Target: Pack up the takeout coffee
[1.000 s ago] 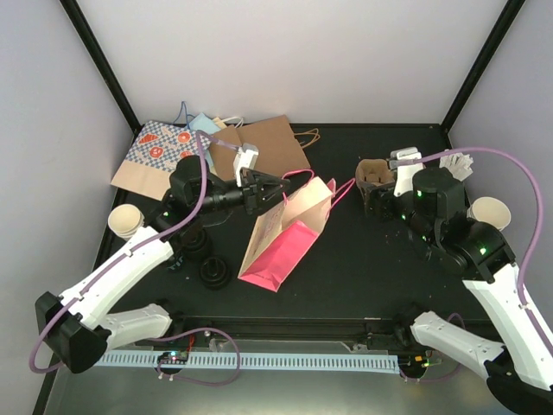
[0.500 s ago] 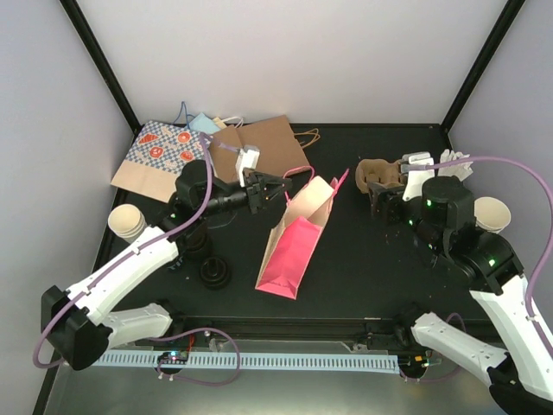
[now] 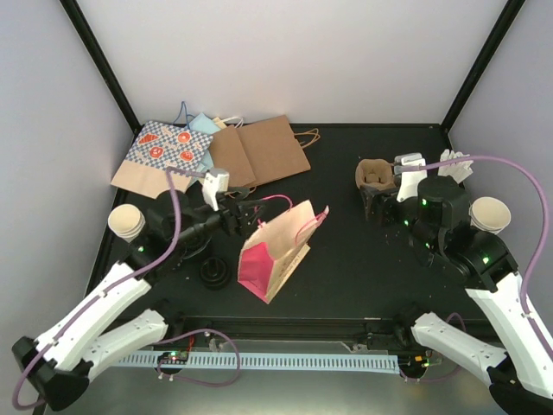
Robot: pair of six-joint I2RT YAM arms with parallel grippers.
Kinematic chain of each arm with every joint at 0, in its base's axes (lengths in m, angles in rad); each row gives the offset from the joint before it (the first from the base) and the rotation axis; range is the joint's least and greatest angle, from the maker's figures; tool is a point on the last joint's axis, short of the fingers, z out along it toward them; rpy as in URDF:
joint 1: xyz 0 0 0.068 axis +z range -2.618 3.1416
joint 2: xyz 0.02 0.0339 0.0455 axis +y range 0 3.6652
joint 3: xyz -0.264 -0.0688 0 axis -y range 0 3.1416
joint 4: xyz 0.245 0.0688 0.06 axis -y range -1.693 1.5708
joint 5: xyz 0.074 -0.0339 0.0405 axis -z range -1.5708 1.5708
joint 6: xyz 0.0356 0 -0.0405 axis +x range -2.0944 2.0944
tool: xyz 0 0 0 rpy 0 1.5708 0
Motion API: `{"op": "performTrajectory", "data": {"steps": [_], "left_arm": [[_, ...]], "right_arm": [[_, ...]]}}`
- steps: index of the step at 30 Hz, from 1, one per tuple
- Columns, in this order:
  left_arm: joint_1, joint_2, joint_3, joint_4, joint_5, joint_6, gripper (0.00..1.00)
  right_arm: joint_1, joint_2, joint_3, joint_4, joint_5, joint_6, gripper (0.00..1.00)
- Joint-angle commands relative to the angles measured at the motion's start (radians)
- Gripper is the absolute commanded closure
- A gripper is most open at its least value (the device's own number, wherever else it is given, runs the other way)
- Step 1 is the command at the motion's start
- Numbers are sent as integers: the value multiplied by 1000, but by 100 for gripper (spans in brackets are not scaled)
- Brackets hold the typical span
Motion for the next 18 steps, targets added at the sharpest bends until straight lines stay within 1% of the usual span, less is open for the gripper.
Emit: {"op": "performTrajectory", "data": {"steps": [1, 2, 3, 8, 13, 15, 18], "left_arm": [[-6, -117, 7, -98, -136, 55, 6], [-6, -143, 15, -122, -142, 60, 3], [-6, -158, 25, -146, -147, 65, 1], [-6, -196, 100, -278, -156, 78, 1], [-6, -191, 214, -412, -145, 109, 1], [-6, -171, 274, -468, -111, 130, 2], [-9, -125, 347, -529, 3, 143, 8]], "right_arm": [[4, -2, -12, 24, -24, 14, 15], [4, -3, -18, 24, -26, 17, 14], [4, -4, -26, 25, -28, 18, 14], [4, -9, -65, 27, -48, 31, 14], [4, -15, -100, 28, -56, 38, 14], [4, -17, -109, 28, -56, 39, 14], [4, -20, -125, 30, -64, 42, 14]]}}
